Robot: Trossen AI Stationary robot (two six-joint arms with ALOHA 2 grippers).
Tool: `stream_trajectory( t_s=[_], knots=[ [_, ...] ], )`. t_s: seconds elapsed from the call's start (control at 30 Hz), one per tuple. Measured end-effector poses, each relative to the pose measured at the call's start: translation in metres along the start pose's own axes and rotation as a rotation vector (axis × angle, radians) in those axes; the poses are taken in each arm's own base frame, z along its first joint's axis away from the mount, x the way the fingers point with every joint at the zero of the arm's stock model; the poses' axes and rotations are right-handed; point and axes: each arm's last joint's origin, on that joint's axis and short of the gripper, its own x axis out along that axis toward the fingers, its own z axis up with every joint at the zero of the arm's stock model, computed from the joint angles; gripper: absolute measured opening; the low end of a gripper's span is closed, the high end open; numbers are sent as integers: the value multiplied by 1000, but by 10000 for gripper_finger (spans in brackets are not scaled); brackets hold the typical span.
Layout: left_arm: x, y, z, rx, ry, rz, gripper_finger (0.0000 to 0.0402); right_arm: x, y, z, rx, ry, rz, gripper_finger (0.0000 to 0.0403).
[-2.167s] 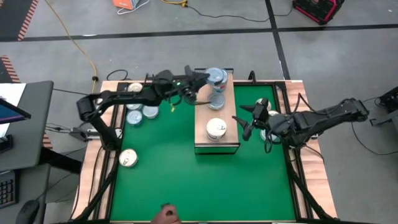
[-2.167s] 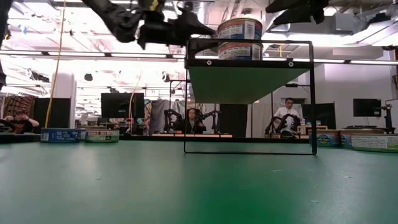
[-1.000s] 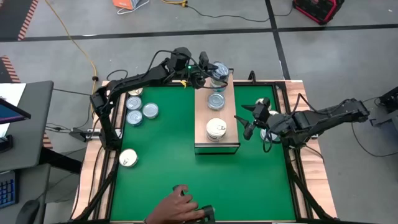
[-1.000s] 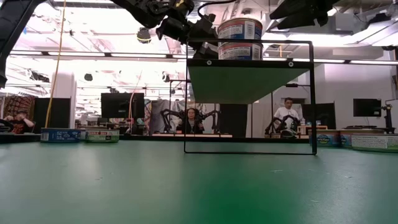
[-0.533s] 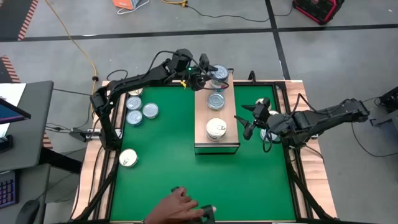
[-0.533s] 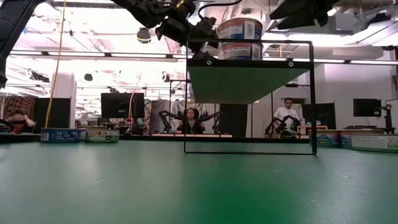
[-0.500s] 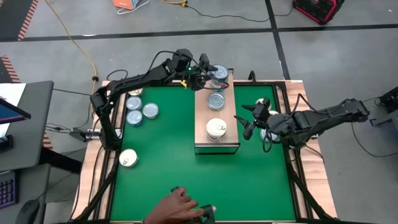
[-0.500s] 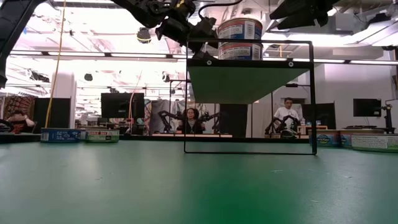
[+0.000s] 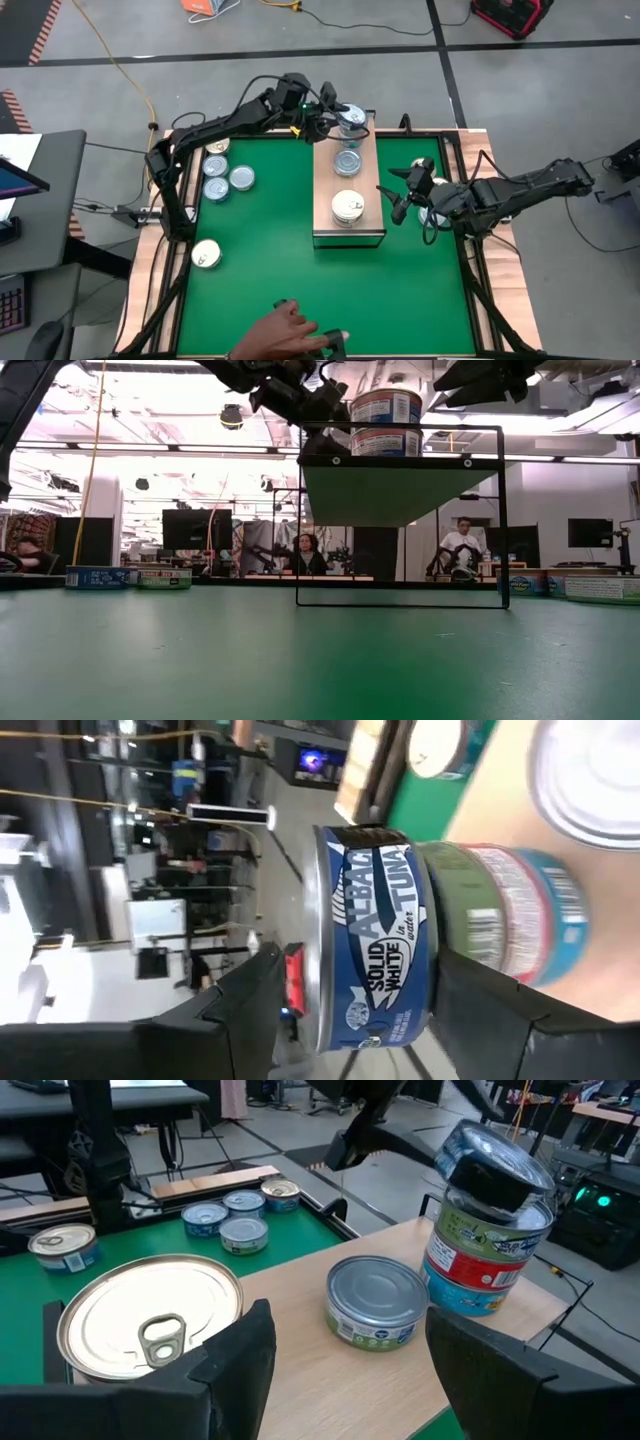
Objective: Stack canned seafood by type on shelf
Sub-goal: Stack the blue tuna can on top of the green tuna can on the shelf
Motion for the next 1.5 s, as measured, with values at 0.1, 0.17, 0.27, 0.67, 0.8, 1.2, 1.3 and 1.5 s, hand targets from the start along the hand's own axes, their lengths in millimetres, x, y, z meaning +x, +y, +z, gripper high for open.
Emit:
stream_trajectory(
  t_s=[0.1,0.17,0.27,0.67,0.8,1.2,1.3,1.5],
  knots=[
    [0,1,0,-4,-15,5,227,0,0,1,3,-8,2,286],
    [0,0,0,-10,-15,1,226,0,0,2,0,-15,3,286],
    [0,1,0,-17,-16,4,226,0,1,3,-3,-27,6,286],
    [-2,6,-3,-36,-84,59,226,2,-1,5,-15,-32,-7,286],
    [-2,5,-4,-109,-82,47,226,2,-1,4,-19,-31,-5,286],
    [-2,-1,-8,-206,-38,-12,226,1,-1,4,-16,-31,-3,286],
    [-3,-1,-10,-234,-4,-11,226,1,-1,4,-16,-31,-3,286],
    [-3,-3,-12,-261,55,-26,226,1,-1,4,-16,-31,-3,286]
  ],
)
